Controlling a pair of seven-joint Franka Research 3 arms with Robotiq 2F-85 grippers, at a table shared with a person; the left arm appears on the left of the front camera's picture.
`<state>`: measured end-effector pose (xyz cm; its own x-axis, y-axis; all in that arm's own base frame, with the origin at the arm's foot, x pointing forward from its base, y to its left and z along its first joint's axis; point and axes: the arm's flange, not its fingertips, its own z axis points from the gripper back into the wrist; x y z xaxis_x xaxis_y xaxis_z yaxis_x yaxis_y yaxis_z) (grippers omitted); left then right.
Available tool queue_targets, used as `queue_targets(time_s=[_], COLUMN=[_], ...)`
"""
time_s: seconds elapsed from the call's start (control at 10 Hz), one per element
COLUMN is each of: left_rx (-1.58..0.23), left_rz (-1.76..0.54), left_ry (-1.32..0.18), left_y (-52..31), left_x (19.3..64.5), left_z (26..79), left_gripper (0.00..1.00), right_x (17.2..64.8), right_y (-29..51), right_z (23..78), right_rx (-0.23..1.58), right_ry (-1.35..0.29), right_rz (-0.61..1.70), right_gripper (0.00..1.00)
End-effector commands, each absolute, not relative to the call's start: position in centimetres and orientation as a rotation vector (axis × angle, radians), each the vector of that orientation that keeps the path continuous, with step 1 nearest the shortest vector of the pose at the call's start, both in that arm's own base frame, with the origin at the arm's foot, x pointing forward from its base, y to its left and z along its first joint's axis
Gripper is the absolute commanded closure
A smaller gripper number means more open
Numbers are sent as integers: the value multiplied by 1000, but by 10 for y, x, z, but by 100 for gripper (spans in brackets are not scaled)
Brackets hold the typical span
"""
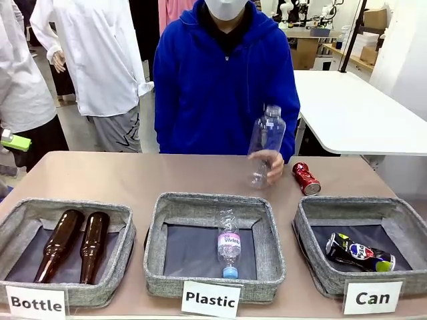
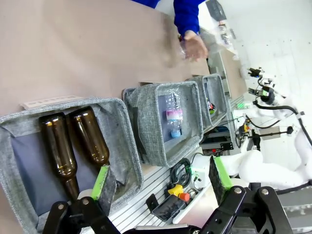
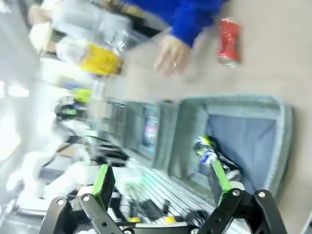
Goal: Sort the can waste into the basket.
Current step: Pick up the can waste from the table and place it in the right Fabric basket.
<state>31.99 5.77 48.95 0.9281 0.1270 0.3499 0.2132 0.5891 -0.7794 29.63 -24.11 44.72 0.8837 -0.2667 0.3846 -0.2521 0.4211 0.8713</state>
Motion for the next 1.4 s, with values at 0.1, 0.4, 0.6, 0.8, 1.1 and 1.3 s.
queue_targets(time_s=[0.1, 0.4, 0.6, 0.8, 1.1, 1.3], left_rx=[-947, -947, -947, -947, -947, -947], left_rz=[-54, -54, -54, -54, -54, -54], left_ry=[-381, -381, -381, -381, -381, -381], left_y=[60, 60, 60, 60, 60, 60], left_x=[319, 319, 319, 319, 319, 319], left_z=[492, 492, 492, 492, 492, 492], left_gripper=[0, 0, 0, 0, 0, 0], right_x=[314, 332, 358, 395, 468, 503], right_y=[-288, -258, -214, -159, -81, -48], right_z=[398, 409, 430, 448, 449, 445], right_rx=[1575, 1401, 1218, 1001, 726, 655], right_ry=[-595, -534, -450, -394, -291, -297], right_rz=[22, 29, 51, 49, 25, 34], right_gripper=[0, 0, 0, 0, 0, 0])
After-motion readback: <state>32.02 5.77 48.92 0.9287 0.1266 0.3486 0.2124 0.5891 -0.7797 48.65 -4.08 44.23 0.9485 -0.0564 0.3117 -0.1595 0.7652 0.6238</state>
